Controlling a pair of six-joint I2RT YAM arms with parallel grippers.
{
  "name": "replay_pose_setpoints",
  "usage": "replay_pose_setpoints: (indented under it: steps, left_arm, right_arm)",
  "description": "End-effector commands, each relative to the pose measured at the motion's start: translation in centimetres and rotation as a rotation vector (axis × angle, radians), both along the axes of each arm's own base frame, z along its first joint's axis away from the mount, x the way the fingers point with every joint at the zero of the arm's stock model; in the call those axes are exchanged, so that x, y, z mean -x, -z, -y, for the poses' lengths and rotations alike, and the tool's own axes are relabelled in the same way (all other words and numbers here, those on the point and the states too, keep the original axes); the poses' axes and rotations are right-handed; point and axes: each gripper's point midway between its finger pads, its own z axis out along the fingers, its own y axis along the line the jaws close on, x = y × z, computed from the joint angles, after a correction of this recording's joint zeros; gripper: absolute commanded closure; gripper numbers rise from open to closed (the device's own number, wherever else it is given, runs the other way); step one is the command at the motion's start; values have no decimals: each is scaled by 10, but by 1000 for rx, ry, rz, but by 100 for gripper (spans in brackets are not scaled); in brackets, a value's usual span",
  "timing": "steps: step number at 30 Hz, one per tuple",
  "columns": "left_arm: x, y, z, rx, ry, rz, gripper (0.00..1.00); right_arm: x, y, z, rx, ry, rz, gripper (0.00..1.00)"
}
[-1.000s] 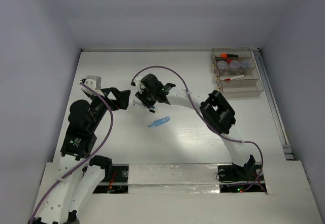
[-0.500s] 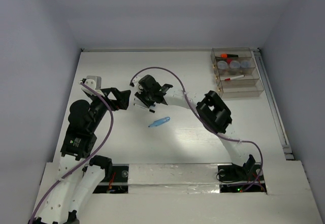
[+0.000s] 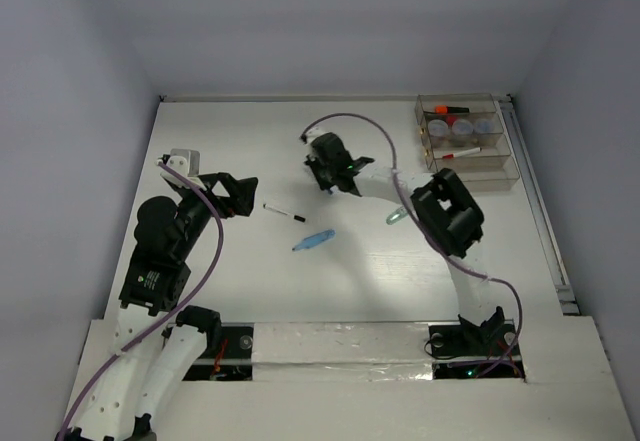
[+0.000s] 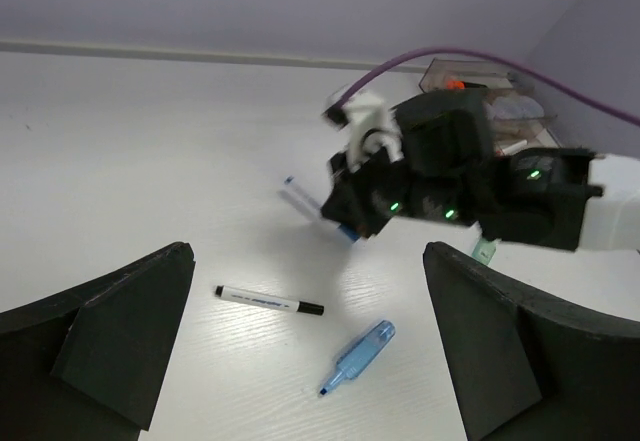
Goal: Sort the stationery into containers
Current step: Pick up the pen from the center of the board, then place the pen in the storage box.
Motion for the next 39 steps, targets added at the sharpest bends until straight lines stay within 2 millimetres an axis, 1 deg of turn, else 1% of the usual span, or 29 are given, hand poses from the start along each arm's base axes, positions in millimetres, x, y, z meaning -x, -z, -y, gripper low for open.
replay_pose_setpoints:
  steps: [1, 2, 3, 4, 5, 6, 7, 8, 9, 10, 11, 12, 14, 15, 16, 17, 20, 21, 22, 24, 25, 28, 29, 32, 35, 36, 38, 39]
  left_arm:
    - [-2, -7, 2, 16, 9, 34, 1]
    - [-2, -7, 2, 16, 9, 33, 1]
    - [-2, -7, 2, 16, 9, 33, 1]
    - [-1, -7, 2, 16, 12, 33, 1]
    - [-1, -7, 3, 18, 14, 35, 1]
    - [-1, -7, 3, 17, 18, 36, 1]
    - [-1, -7, 3, 19, 20, 35, 1]
    - [-1, -7, 4, 17, 21, 36, 1]
    - [-1, -7, 4, 17, 24, 36, 1]
    - [-1, -7, 4, 17, 24, 36, 1]
    - [0, -8, 4, 18, 24, 37, 1]
    - [-1, -8, 4, 18, 23, 37, 1]
    - [0, -8, 3, 18, 20, 39, 1]
    - [0, -8, 3, 18, 18, 39, 1]
    - [0, -9, 3, 18, 21, 40, 1]
    - [0, -8, 4, 20, 23, 38, 1]
    - [0, -8, 5, 21, 27, 36, 1]
    - [0, -8, 5, 20, 29, 38, 1]
    - [0, -8, 5, 20, 29, 38, 1]
    - [0, -8, 5, 21, 27, 37, 1]
    - [0, -7, 5, 21, 27, 36, 1]
    - [0, -7, 5, 21, 30, 34, 1]
    - [0, -7, 6, 21, 32, 34, 1]
    - [0, -8, 6, 21, 32, 36, 1]
    - [0, -7, 6, 21, 32, 34, 1]
    - [0, -7, 6, 21, 33, 34, 1]
    - [0, -7, 6, 21, 32, 34, 1]
    - [0, -7, 6, 21, 32, 34, 1]
  right_arm:
    - [-58, -110, 62, -332, 271, 175, 100]
    - [-75, -124, 97, -383, 358, 216, 100]
    - [-79, -132, 118, -446, 437, 219, 100]
    - [-74, -136, 146, -477, 503, 226, 100]
    - [-78, -144, 167, -532, 553, 248, 100]
    - [-87, -148, 211, -614, 671, 255, 100]
    - [-79, -146, 236, -654, 728, 249, 100]
    - [-81, -153, 253, -718, 756, 267, 100]
    - [-79, -141, 293, -777, 880, 259, 100]
    - [-82, -156, 309, -841, 916, 296, 100]
    - [-76, -155, 329, -881, 976, 334, 100]
    - [-74, -154, 356, -952, 1066, 351, 100]
    - [-65, -148, 380, -1011, 1165, 371, 100]
    - [-64, -148, 389, -1063, 1215, 376, 100]
    - [-62, -146, 402, -1079, 1259, 391, 100]
    - [-62, -145, 409, -1102, 1292, 395, 100]
    - [-67, -129, 424, -1126, 1353, 349, 100]
    - [-69, -127, 423, -1162, 1370, 338, 100]
    - [-69, -117, 429, -1171, 1395, 327, 100]
    - [-71, -112, 434, -1220, 1409, 311, 100]
    - [-72, -106, 434, -1229, 1422, 297, 97]
    - [-72, -96, 438, -1243, 1450, 280, 96]
    - [-72, -95, 441, -1253, 1453, 279, 95]
    - [-72, -89, 439, -1279, 1463, 264, 91]
    - [-72, -88, 439, -1292, 1467, 260, 79]
    - [-71, -88, 439, -1293, 1466, 261, 72]
    - [-71, -88, 437, -1303, 1457, 260, 62]
    - [-70, -87, 437, -1302, 1454, 258, 56]
